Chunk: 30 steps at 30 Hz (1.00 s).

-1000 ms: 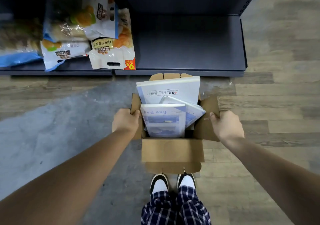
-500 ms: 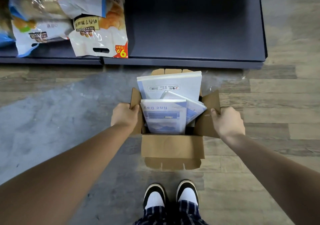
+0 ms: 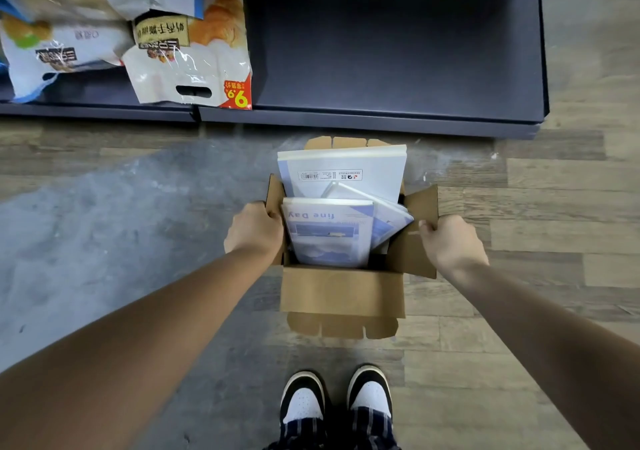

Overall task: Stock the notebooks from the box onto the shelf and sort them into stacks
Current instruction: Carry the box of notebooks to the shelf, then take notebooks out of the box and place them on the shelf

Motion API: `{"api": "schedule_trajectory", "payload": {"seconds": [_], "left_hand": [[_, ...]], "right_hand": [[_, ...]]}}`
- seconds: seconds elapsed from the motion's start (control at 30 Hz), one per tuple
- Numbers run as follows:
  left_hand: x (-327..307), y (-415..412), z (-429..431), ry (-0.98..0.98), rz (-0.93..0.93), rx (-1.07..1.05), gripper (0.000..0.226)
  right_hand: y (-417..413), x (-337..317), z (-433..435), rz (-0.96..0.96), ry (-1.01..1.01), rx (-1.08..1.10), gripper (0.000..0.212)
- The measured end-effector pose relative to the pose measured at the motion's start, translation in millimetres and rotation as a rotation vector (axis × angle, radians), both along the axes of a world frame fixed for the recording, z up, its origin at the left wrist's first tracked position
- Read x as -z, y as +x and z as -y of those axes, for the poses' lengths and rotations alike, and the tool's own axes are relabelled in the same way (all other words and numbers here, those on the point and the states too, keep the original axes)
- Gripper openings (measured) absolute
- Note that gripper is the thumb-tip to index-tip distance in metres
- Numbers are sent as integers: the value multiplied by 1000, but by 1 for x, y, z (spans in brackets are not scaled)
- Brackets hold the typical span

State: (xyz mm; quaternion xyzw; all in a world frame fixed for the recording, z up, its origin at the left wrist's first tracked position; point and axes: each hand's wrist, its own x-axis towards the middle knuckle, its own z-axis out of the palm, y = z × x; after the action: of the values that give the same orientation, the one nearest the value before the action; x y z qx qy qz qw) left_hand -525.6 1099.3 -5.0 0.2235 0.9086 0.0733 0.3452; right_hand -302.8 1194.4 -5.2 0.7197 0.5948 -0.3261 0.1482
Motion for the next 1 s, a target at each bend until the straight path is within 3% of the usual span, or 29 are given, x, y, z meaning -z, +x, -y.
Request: {"api": "schedule_trajectory", "payload": {"seconds": [0.07,0.1,0.2,0.27,0.33,0.43,0.53,0.6,0.87,1.0], "left_hand": [[-8,4,-4,14,-42,39,12],[-10,6,-6,61,-120,82,24],[-15,13,-11,427,-414,331,49],[-15,19,-19,577,-420,559,55],[-12,24,-30,567,-309,666,65],[2,21,-47,396,-200,606,90],[17,12,-52,231,-299,647,94],[20,11,-50,206,-381,690,91],[25,12,-38,174,-389,690,93],[22,13,-28,207,-245,557,85]], "right_hand": [[-4,-2,-2,-3,-17,0,33],[-8,-4,-3,11,35,-27,33],[-22,-15,-1,-102,484,-209,50],[-33,-20,-1,-311,631,-335,55],[-41,-10,-2,-458,485,-327,64],[-45,22,-7,-574,232,-102,76],[-37,47,-12,-576,85,132,91],[-30,58,-9,-517,27,73,82],[-30,55,-4,-372,62,-64,68],[-30,51,-1,-382,69,-56,58]]}}
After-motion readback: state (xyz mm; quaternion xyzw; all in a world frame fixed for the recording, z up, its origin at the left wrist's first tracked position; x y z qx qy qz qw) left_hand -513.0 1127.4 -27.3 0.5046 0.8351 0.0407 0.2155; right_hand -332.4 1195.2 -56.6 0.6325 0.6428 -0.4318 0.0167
